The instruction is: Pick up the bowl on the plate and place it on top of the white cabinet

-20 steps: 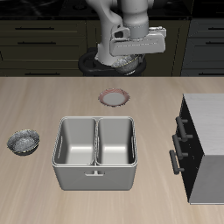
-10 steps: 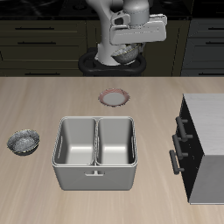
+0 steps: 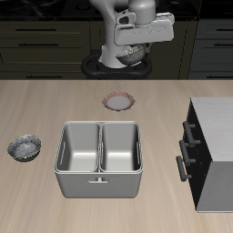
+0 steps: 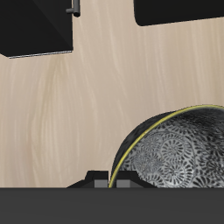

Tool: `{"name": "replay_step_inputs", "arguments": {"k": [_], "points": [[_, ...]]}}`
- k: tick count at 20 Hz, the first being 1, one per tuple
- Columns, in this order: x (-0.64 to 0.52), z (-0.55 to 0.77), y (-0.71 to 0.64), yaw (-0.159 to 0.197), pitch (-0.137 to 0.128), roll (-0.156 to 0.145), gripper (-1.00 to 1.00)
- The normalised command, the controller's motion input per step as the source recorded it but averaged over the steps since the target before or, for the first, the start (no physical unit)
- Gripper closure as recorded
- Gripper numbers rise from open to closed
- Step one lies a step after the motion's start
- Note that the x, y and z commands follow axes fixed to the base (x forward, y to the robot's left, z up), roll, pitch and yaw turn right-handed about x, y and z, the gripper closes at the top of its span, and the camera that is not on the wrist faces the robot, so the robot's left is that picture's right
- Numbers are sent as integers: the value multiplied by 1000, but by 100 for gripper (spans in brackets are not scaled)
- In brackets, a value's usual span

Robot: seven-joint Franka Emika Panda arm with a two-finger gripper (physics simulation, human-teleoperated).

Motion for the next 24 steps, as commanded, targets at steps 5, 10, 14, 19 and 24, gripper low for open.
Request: {"name": "replay_step_inputs", "arguments": {"k": [5,10,14,19,24], "points": [[103,191,192,41,-26,28,100],[307,148,162,33,1,24,100],[345,87,154,45,-2,25,100],[484,17,-57,38,20,-25,100],[335,69,65,34,1,-8,100]]}}
